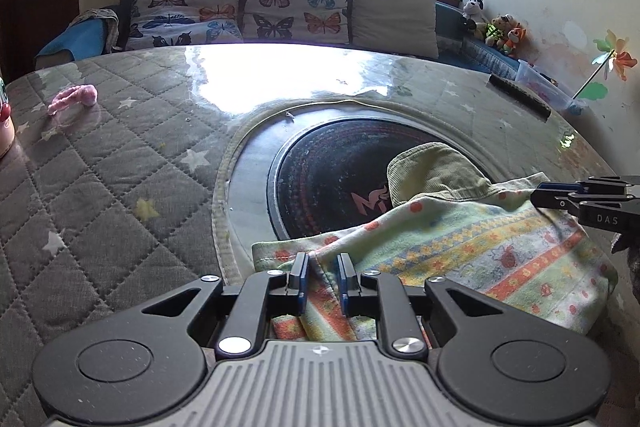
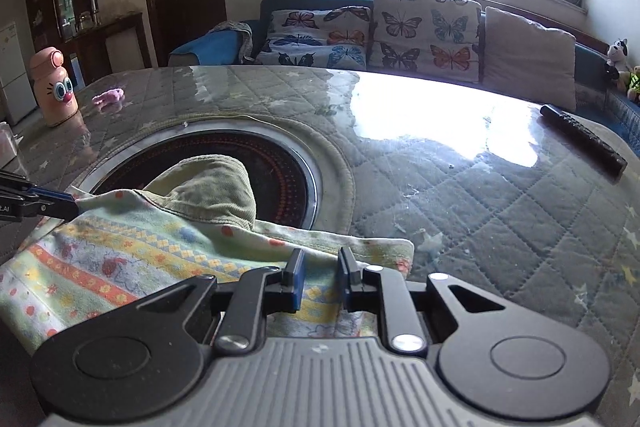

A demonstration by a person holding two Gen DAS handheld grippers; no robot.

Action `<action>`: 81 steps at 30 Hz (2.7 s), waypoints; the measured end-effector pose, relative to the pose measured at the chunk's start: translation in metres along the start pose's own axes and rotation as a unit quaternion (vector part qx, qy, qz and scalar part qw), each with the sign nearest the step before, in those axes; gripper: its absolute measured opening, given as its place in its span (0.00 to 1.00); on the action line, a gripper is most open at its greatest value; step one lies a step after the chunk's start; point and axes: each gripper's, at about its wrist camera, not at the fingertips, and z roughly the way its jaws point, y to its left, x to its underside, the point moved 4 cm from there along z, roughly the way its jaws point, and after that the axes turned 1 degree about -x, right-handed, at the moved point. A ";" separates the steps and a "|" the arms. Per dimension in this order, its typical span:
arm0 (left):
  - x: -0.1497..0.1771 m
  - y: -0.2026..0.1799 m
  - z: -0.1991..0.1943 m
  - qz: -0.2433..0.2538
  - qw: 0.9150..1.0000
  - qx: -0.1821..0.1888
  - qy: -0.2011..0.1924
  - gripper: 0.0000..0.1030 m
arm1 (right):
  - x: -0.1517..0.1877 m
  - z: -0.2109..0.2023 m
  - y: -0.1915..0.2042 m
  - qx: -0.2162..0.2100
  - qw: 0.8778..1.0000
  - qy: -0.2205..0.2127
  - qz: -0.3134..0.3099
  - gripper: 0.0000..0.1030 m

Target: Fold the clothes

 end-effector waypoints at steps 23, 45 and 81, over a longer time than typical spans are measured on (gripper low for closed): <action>0.021 -0.012 -0.052 0.001 0.999 -0.037 -0.038 0.89 | 0.020 -0.049 0.067 -0.034 0.998 -0.017 -0.059 0.56; 0.039 -0.013 -0.074 -0.011 0.998 -0.052 -0.042 1.00 | 0.040 -0.084 0.138 -0.084 0.987 -0.054 -0.124 0.90; 0.031 0.030 -0.055 -0.176 0.984 -0.019 -0.004 1.00 | 0.053 -0.045 0.259 -0.129 0.928 -0.030 -0.349 0.23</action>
